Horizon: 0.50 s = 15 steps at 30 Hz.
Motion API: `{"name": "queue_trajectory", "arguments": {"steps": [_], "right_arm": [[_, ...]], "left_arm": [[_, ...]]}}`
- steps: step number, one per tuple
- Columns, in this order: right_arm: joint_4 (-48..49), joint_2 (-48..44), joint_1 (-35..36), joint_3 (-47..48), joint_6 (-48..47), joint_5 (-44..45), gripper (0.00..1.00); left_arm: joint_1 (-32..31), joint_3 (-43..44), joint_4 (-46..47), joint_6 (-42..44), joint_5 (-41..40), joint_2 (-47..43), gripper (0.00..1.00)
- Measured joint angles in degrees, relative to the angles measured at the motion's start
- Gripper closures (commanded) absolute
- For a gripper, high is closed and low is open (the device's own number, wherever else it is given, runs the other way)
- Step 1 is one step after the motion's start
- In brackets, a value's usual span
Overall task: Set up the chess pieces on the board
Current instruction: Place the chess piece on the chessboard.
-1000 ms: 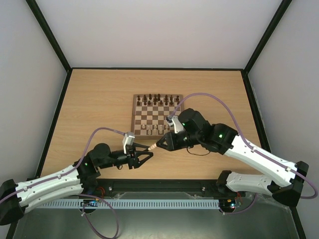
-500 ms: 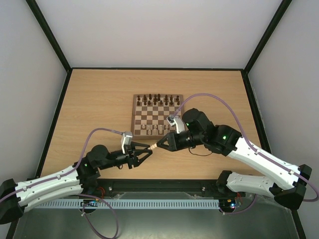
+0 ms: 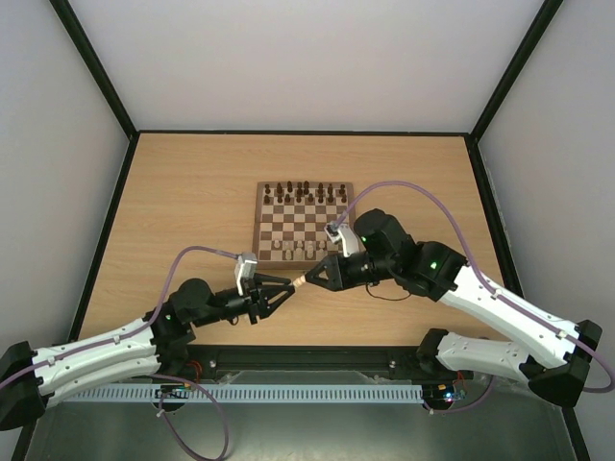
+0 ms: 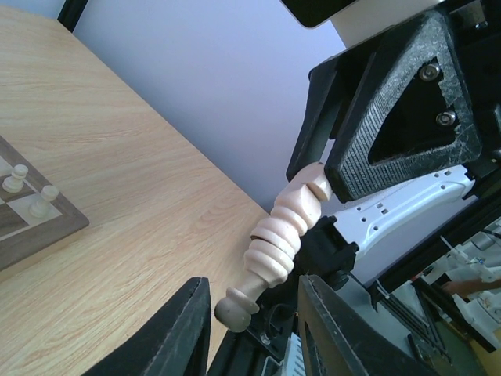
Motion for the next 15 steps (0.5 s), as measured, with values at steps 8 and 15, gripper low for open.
{"name": "queue_trajectory", "arguments": {"steps": [8, 15], "right_arm": [[0.0, -0.07, -1.03, 0.0, -0.52, -0.22, 0.84], [0.0, -0.07, -1.36, 0.0, -0.66, -0.63, 0.84]], "left_arm": [[-0.04, 0.0, 0.28, -0.07, 0.04, 0.63, 0.65], [-0.04, 0.0, 0.5, 0.02, 0.04, 1.18, 0.68]]}}
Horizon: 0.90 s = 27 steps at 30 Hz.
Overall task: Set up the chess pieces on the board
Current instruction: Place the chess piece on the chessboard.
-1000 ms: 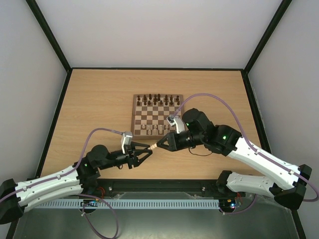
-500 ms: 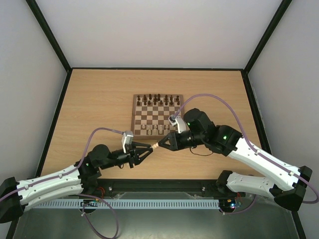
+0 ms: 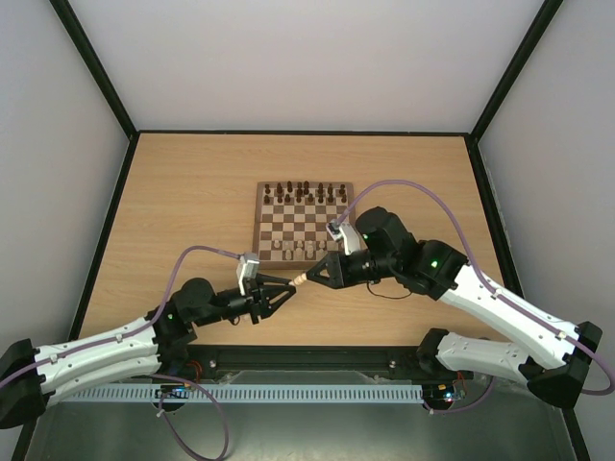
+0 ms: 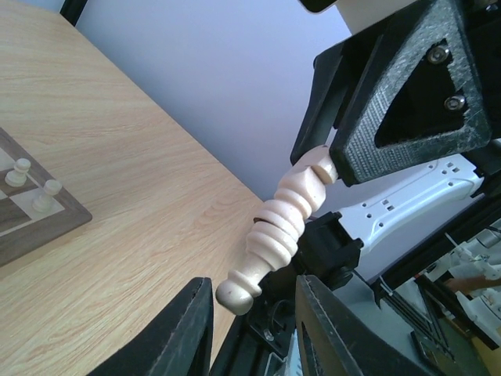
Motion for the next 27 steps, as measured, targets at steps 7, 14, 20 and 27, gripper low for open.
{"name": "queue_trajectory", "arguments": {"steps": [7, 14, 20, 27], "right_arm": [[0.33, 0.0, -0.22, -0.68, -0.04, -0.55, 0.84], [0.98, 0.02, -0.5, -1.57, -0.17, -1.09, 0.84], [1.77, 0.02, -0.87, -1.88, -0.2, -1.36, 0.84], [1.73, 0.02, -1.18, -1.88, -0.5, -1.18, 0.84]], "left_arm": [[0.0, 0.0, 0.31, 0.04, 0.02, 1.7, 0.75], [0.0, 0.0, -0.04, 0.0, -0.26, 1.38, 0.78], [0.0, -0.04, -0.68, 0.24, -0.57, 0.85, 0.91], [0.0, -0.04, -1.4, 0.2, -0.79, 0.13, 0.92]]}}
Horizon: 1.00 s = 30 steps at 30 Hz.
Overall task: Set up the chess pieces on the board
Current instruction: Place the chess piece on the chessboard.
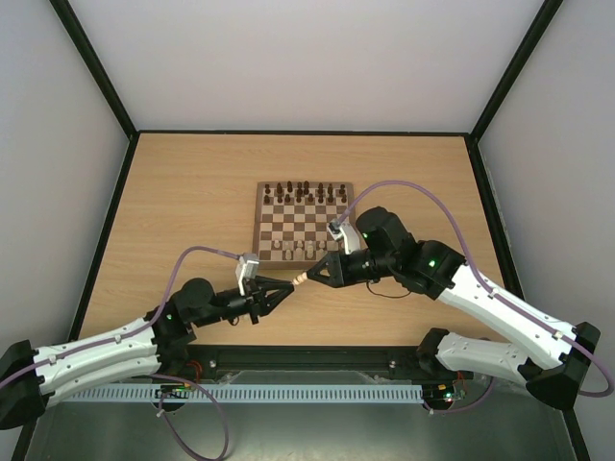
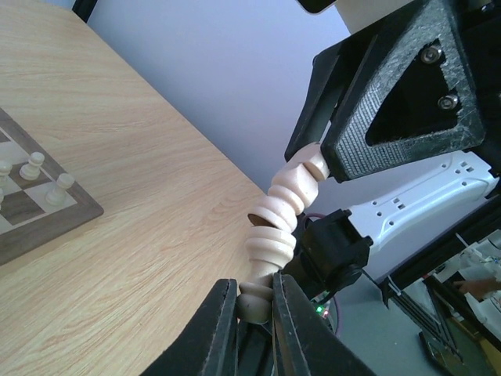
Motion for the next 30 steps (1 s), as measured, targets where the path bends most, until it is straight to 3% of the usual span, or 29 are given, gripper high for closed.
{"name": "queue_trajectory", "arguments": {"steps": [7, 12, 21, 30], "right_arm": [[-0.2, 0.17, -0.17, -0.04, -0.46, 0.76, 0.84], [-2.38, 1.01, -0.28, 0.02, -1.16, 4.13, 0.84], [-12.85, 9.53, -0.28, 5.22, -5.05, 18.75, 0.85], [-19.76, 21.05, -0.44, 12.63, -9.31, 31.39, 0.84]], "left_arm": [[-0.09, 0.11, -2.6, -0.02, -1.88, -2.54, 0.91], [-0.09, 2.93, -10.43, -0.7, -5.68, -3.06, 0.91], [-0.09, 13.79, -29.94, -3.37, -14.97, 0.28, 0.89], [-0.09, 21.7, -45.77, -4.39, -18.95, 5.55, 0.88]]}}
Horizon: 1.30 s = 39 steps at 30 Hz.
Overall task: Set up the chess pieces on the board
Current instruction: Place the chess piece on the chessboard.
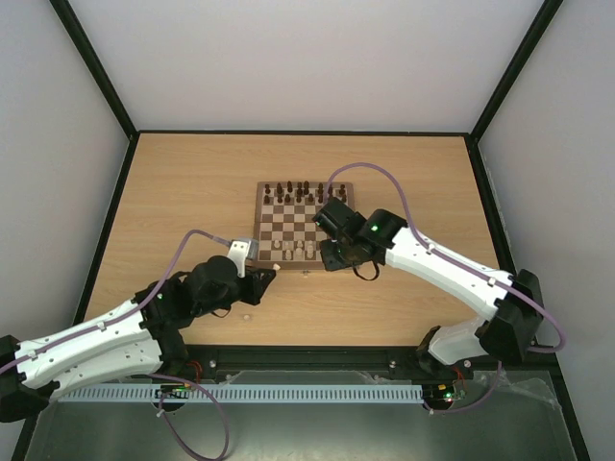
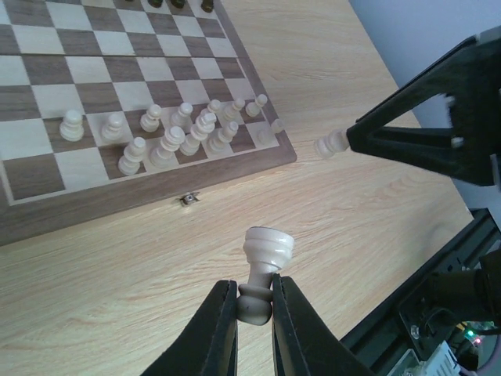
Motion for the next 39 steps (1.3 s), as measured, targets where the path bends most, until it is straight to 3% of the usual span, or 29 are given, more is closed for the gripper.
{"name": "queue_trajectory", "arguments": {"steps": [13, 20, 39], "right_arm": [[4.61, 7.06, -4.09, -1.68, -6.05, -0.28, 0.85], [8.5, 13.18, -5.75, -2.4, -8.11, -2.16, 0.85], [10.84, 18.12, -8.68, -2.03, -10.32, -2.82, 0.85]], "left_arm": [[0.0, 4.81, -9.92, -0.57, -5.03, 1.49, 0.87], [0.0, 4.81, -10.58, -1.11, -5.79, 0.31, 0.86], [0.28, 4.79, -10.51, -0.92, -7.21, 1.4, 0.86]]}}
